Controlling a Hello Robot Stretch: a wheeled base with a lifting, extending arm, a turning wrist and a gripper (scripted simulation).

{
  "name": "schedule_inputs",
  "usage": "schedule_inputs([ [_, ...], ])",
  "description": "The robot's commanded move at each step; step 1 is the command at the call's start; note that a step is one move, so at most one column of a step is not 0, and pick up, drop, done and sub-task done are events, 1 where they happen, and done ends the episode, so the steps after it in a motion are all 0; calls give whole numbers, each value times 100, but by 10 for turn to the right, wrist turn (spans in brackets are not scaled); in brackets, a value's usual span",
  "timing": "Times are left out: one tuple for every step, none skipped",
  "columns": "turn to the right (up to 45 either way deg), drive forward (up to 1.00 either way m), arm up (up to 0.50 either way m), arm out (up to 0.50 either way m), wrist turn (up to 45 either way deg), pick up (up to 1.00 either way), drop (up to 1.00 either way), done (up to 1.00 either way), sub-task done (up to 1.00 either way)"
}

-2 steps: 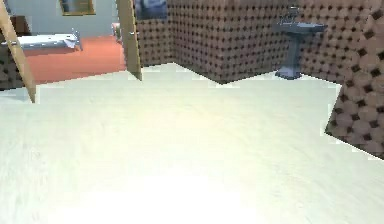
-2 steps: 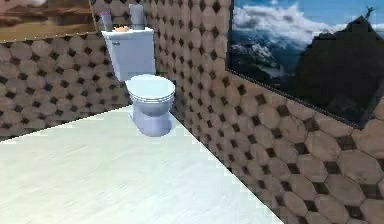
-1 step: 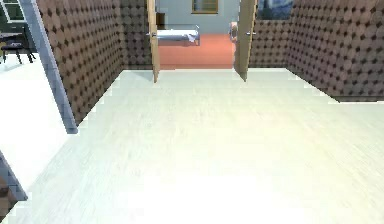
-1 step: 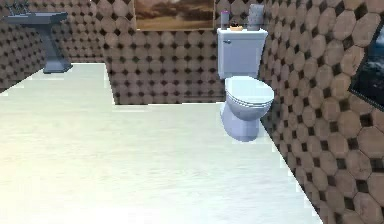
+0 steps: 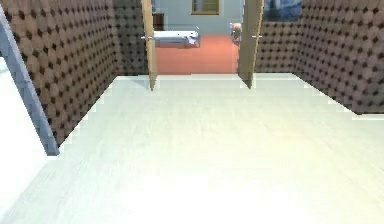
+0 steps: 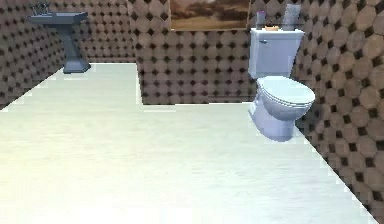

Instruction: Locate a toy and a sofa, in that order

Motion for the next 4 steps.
schedule_inputs([
  [360,0,0,0,0,0,0,0,0],
  [0,25,0,0,0,0,0,0,0],
  [-450,0,0,0,0,0,0,0,0],
  [-420,0,0,0,0,0,0,0,0],
])
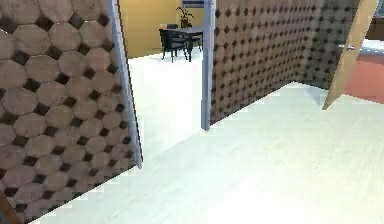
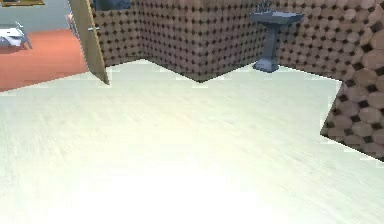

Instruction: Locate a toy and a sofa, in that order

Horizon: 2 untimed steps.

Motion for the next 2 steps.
schedule_inputs([
  [0,100,0,0,0,0,0,0,0],
  [0,50,0,0,0,0,0,0,0],
])
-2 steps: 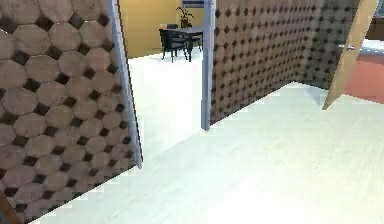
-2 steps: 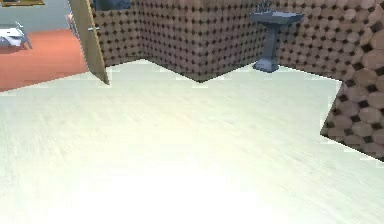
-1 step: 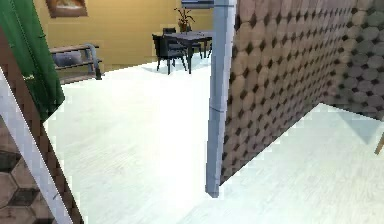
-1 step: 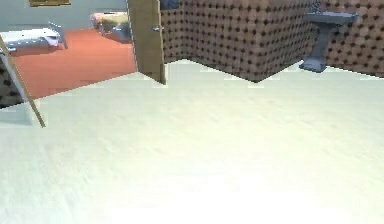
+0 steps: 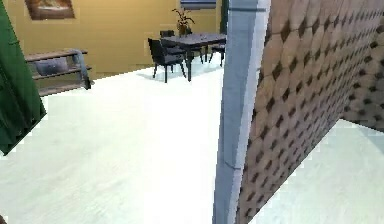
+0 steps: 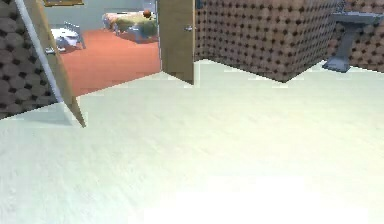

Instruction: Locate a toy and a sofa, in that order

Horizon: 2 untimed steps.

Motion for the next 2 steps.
schedule_inputs([
  [-90,0,0,0,0,0,0,0,0],
  [0,65,0,0,0,0,0,0,0],
])
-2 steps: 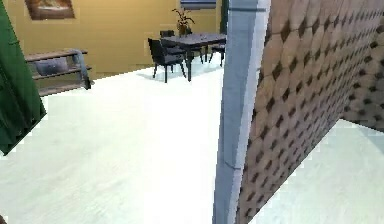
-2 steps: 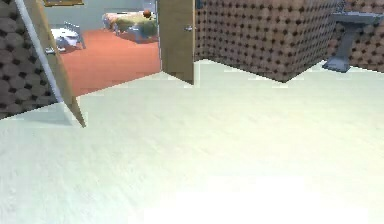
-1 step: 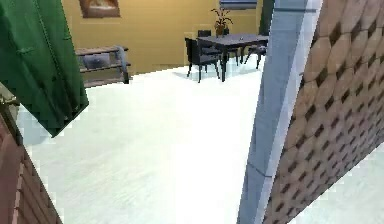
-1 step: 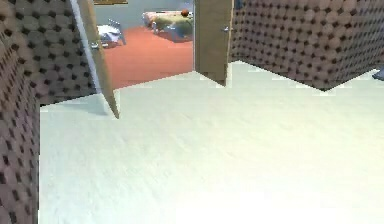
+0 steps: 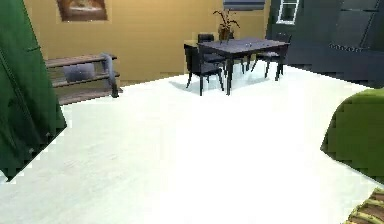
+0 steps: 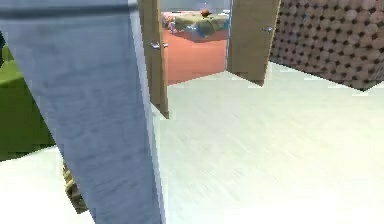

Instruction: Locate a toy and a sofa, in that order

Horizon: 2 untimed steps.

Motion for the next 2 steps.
schedule_inputs([
  [210,0,0,0,0,0,0,0,0],
  [0,100,0,0,0,0,0,0,0],
])
